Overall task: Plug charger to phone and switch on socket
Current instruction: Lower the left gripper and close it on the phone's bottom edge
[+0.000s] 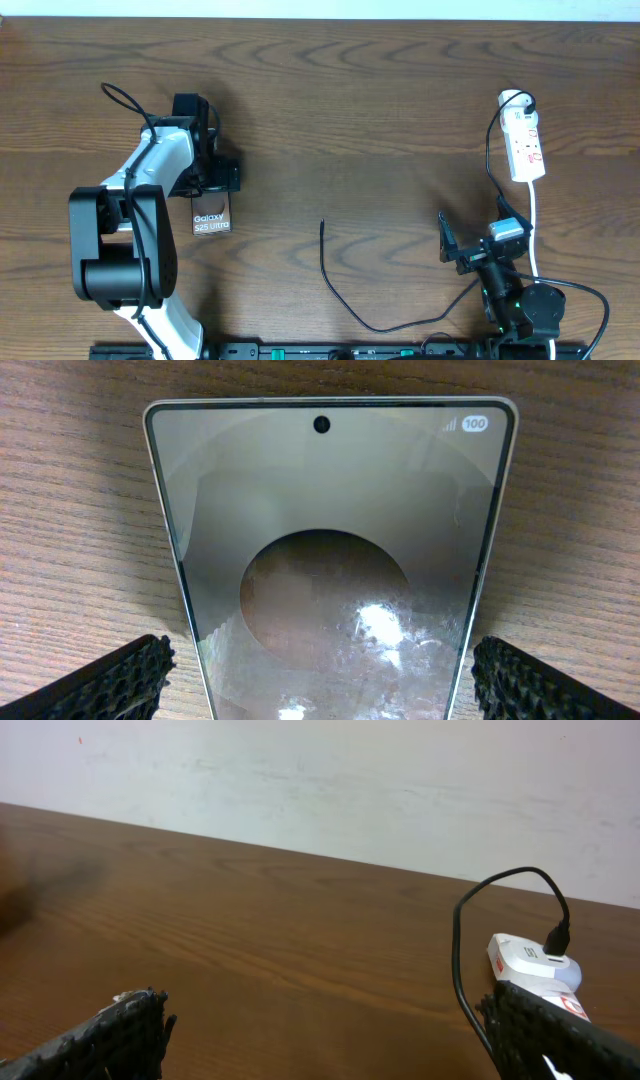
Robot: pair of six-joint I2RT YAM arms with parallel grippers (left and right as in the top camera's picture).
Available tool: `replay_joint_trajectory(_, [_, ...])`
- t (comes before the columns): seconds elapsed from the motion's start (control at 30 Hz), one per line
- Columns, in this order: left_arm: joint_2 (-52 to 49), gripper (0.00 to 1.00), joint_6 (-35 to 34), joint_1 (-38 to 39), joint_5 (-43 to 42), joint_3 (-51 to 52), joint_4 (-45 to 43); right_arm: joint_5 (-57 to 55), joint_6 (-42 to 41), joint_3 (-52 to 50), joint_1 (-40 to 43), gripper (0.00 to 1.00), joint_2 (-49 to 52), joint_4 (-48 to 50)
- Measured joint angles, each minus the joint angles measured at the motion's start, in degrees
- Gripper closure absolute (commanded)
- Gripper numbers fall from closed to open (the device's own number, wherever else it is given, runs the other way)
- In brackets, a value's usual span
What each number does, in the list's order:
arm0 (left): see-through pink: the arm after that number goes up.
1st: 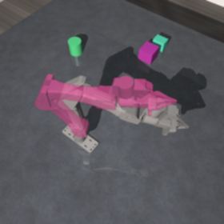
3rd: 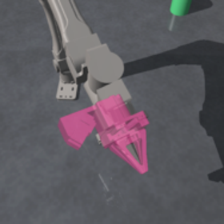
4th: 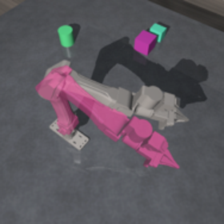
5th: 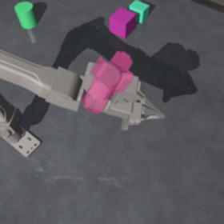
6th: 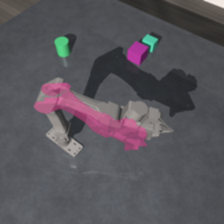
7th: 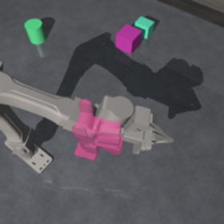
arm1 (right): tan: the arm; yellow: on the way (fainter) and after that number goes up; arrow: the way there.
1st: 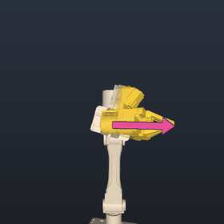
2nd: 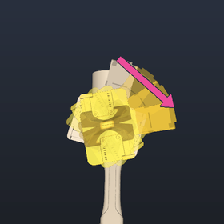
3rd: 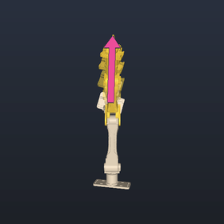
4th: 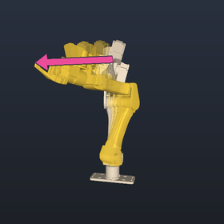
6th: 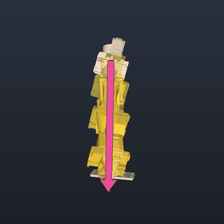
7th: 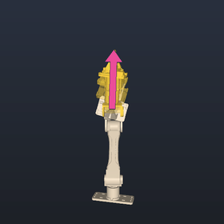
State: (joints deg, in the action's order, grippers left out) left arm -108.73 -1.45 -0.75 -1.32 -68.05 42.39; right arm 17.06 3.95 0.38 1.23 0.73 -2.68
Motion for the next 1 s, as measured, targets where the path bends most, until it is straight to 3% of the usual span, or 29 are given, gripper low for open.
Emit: replay_joint_trajectory(1.0, [0.5,0.02,0.0,0.0,-0.7,2.6,-2.3,0.0,0.0,0.0,0.0,0.01,0.0,0.0])
